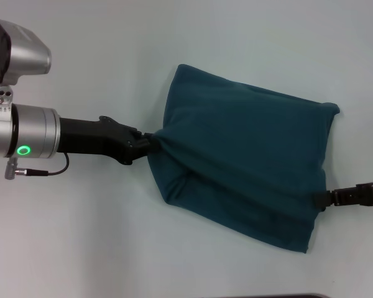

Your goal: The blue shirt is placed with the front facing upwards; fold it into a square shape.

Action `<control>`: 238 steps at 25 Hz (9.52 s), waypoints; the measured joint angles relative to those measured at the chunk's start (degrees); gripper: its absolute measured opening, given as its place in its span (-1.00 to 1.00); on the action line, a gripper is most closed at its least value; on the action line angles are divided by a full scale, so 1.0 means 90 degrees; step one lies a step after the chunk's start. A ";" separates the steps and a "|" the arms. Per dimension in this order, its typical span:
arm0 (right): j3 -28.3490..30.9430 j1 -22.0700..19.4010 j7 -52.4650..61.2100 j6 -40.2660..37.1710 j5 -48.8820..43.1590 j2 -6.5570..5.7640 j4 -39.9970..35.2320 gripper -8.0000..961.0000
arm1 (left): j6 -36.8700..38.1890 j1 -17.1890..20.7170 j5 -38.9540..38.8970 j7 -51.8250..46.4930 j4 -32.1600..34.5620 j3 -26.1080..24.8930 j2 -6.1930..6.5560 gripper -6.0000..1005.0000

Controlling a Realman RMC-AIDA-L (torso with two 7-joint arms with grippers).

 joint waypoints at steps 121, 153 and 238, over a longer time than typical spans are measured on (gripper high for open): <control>0.0204 0.0659 0.1742 -0.2875 0.0002 0.0087 0.0158 0.46 | 0.0065 -0.0273 -0.0014 -0.0175 -0.0569 -0.0988 -0.0050 0.59; 0.0212 0.0630 0.1860 -0.2758 0.0011 0.0073 0.0247 0.44 | 0.0026 -0.0280 -0.0011 -0.0179 -0.0560 -0.0938 -0.0049 0.59; -0.0575 0.1646 0.1666 -0.3970 0.0324 0.0549 0.0226 -0.86 | -0.0093 -0.0318 -0.0001 -0.0106 -0.0540 -0.0997 -0.0020 0.59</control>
